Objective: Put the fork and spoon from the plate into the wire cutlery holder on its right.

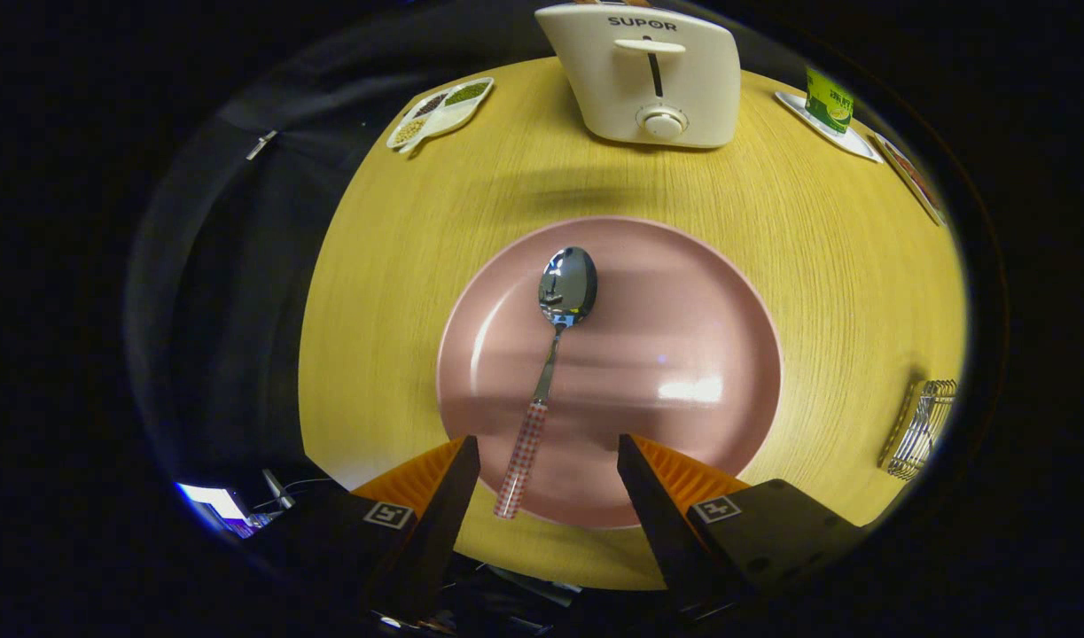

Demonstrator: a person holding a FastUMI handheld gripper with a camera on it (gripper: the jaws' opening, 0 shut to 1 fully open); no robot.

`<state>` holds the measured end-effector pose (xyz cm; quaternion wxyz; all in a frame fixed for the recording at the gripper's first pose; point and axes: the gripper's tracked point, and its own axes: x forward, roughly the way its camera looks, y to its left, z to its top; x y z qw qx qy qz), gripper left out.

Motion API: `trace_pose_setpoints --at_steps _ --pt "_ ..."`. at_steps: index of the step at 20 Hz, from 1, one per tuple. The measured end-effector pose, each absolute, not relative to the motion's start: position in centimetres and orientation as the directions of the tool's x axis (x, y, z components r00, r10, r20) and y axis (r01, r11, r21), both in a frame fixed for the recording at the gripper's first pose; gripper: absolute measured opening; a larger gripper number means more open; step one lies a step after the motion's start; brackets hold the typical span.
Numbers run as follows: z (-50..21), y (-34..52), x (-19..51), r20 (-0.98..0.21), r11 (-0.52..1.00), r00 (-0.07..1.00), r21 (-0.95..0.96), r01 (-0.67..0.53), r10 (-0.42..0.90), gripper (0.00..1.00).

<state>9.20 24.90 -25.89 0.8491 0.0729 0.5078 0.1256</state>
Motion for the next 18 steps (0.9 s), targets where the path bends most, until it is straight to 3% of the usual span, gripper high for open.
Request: trace_pose_setpoints --at_steps 2,10,13,18 --pt "-26.7 25.2 9.0 -0.856 0.960 0.434 0.252 -0.121 0.280 0.95" --pt "-27.7 25.9 8.8 -0.873 0.962 0.406 0.263 -0.071 0.269 0.54" --pt "-27.9 25.6 8.9 -0.873 0.956 0.399 0.290 -0.038 0.280 0.22" --pt "-27.6 24.7 8.4 -0.858 0.939 0.389 0.338 -0.060 0.334 0.12"
